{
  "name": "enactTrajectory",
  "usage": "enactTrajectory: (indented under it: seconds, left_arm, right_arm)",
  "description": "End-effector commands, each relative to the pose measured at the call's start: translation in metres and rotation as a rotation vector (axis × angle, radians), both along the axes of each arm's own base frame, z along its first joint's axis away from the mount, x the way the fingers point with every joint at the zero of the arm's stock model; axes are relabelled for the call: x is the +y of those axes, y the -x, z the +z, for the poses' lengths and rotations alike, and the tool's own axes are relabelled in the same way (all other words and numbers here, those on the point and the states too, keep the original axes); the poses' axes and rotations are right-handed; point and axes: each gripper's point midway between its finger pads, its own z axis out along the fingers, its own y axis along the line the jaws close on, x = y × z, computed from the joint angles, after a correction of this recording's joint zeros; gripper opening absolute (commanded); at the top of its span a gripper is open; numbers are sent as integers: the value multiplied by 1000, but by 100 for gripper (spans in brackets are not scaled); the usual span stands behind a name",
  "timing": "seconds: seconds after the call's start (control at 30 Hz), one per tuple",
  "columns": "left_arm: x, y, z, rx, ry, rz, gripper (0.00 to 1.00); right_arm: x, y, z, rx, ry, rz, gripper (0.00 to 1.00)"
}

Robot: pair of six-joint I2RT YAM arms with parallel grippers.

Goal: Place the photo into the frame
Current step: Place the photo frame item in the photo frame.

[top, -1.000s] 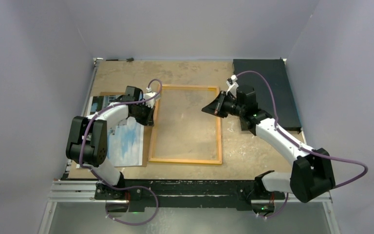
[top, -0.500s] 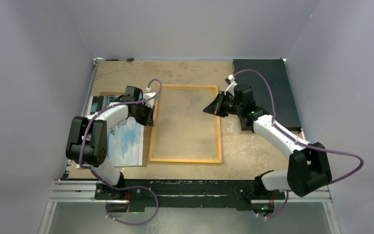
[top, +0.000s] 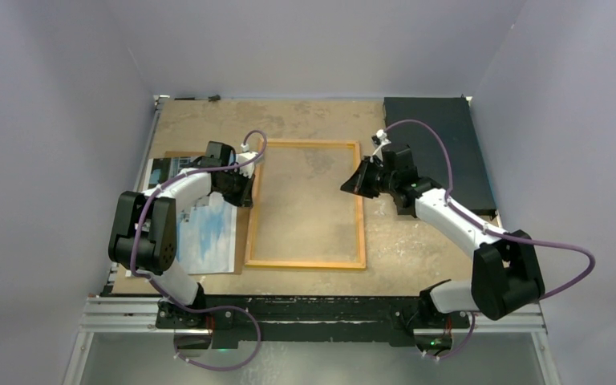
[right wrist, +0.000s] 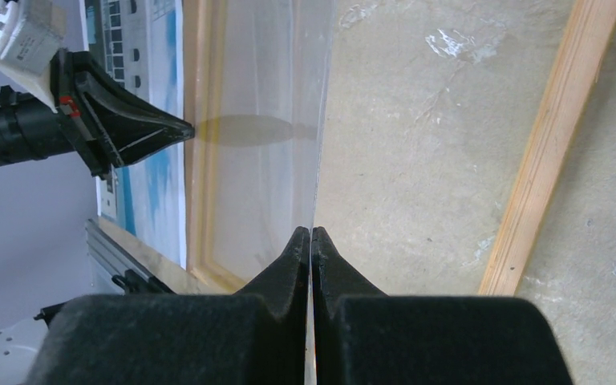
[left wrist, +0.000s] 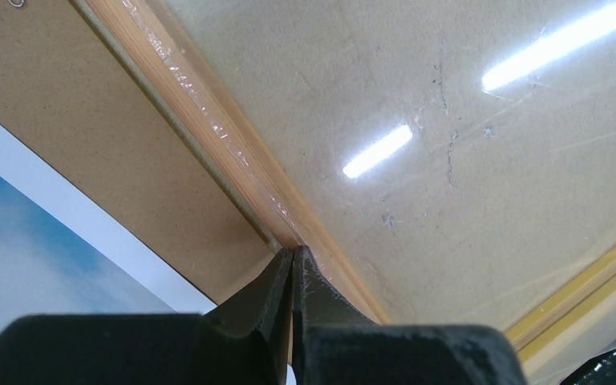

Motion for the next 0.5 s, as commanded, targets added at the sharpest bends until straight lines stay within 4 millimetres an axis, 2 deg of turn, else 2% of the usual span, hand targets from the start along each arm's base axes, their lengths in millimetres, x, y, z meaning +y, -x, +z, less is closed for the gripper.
enactTrajectory:
  seconds: [0.0, 0.47]
  left_arm:
    - [7, 10, -9, 51, -40, 0, 0]
    - [9, 8, -3, 34, -50, 0, 0]
  right_arm:
    - [-9, 5, -7, -3, 43, -28, 0]
    - [-21, 8, -26, 39, 102, -76, 0]
